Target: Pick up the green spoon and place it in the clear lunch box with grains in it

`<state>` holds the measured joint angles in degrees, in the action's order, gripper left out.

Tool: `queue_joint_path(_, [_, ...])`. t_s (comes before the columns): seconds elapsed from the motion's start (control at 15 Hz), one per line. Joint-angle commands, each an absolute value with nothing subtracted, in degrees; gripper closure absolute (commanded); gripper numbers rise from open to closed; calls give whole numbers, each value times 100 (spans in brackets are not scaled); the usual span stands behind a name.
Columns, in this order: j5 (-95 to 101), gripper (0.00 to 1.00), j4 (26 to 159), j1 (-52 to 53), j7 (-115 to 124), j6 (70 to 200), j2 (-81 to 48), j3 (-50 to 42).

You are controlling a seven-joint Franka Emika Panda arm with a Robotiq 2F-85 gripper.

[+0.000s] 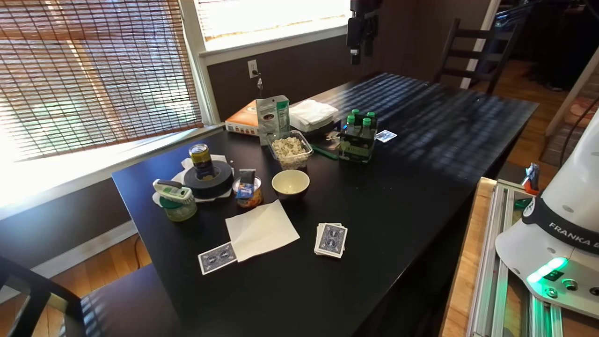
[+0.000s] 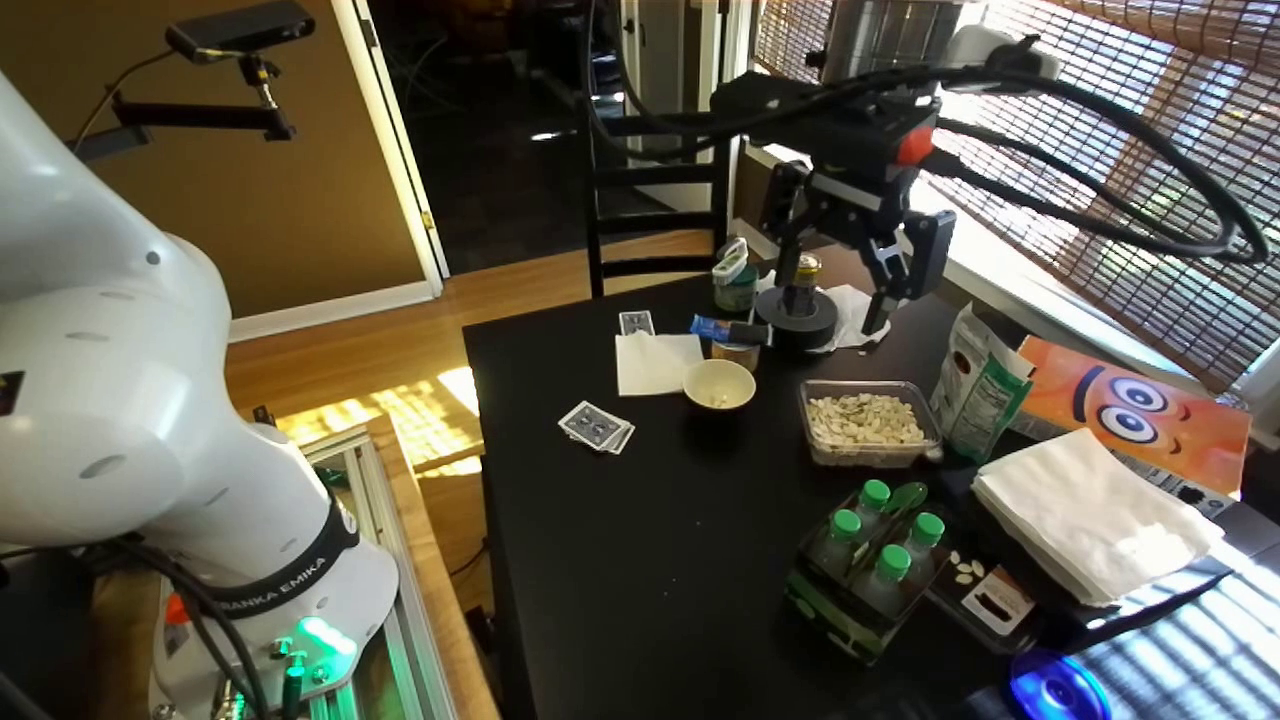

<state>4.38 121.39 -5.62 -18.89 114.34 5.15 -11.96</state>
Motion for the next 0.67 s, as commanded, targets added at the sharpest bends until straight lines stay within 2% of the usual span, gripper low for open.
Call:
queue_joint_path(0.0, [-293, 0, 12371, -699, -2298, 12499, 310, -1244])
queue_joint_path(0.27, [-359, 0, 12249, -908, -2754, 13376, -576, -1286])
queue_joint_path(0.6, [-240, 0, 11363, -1171, -3395, 13110, -1925, -939])
